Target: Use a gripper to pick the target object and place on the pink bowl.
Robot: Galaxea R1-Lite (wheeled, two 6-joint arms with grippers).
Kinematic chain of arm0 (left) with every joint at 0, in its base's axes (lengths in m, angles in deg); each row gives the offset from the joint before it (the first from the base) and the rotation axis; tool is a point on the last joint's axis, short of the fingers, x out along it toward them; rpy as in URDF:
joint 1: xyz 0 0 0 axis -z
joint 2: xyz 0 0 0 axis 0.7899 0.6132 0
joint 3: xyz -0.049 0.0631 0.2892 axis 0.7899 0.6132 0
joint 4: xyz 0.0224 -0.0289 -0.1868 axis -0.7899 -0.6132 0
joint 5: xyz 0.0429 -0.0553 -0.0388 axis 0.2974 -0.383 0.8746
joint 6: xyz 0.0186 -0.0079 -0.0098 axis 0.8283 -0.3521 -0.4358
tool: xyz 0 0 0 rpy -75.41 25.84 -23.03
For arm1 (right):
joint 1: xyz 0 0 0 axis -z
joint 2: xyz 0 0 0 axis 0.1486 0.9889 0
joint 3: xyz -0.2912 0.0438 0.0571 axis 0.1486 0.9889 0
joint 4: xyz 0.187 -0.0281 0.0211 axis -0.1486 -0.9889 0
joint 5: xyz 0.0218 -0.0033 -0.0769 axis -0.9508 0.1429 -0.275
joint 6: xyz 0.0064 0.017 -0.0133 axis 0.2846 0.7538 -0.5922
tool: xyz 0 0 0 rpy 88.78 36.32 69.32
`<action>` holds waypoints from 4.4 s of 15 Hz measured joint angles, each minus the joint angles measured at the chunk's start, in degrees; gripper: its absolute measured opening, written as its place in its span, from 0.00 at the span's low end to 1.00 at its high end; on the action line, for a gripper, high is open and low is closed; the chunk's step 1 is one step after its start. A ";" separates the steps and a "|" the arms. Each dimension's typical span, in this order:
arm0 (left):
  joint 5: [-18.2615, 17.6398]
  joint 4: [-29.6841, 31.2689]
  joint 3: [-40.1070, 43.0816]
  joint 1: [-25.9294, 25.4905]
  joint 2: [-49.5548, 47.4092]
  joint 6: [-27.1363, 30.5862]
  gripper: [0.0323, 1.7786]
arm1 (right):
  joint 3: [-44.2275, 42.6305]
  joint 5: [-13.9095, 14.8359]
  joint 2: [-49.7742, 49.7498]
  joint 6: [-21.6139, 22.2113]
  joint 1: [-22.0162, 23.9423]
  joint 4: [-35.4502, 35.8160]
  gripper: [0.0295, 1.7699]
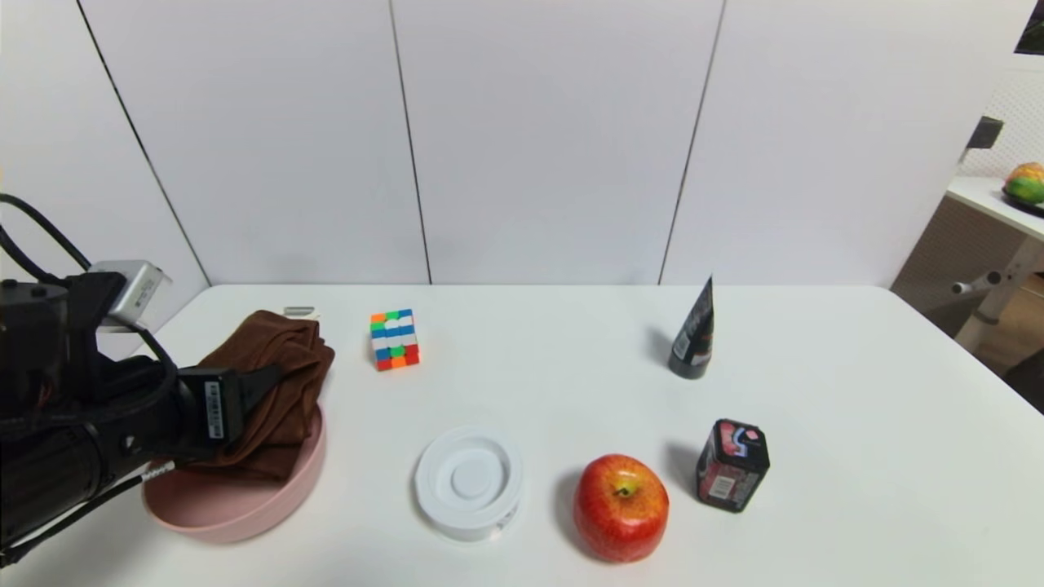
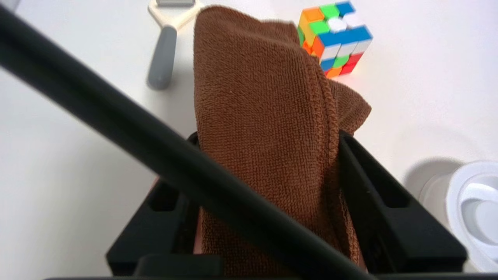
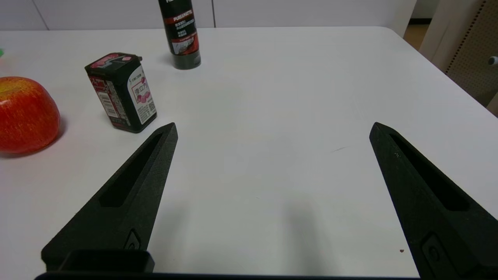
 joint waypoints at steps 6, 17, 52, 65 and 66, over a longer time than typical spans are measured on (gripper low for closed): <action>-0.27 -7.53 -5.49 -0.02 -4.94 2.21 0.81 | 0.00 0.00 0.00 -0.01 0.00 -0.02 0.96; -13.45 -21.42 -14.56 -14.42 -16.37 9.89 0.92 | 0.00 0.00 0.00 0.00 -0.02 0.00 0.96; -12.32 -19.57 30.32 -16.94 -69.83 6.70 0.95 | 0.00 0.02 0.00 0.00 0.00 0.00 0.96; -12.29 -19.61 30.32 -16.87 -71.36 6.49 0.95 | 0.00 0.00 0.00 0.00 0.00 0.00 0.96; -12.29 -19.61 30.32 -16.87 -71.36 6.49 0.95 | 0.00 0.00 0.00 0.00 0.00 0.00 0.96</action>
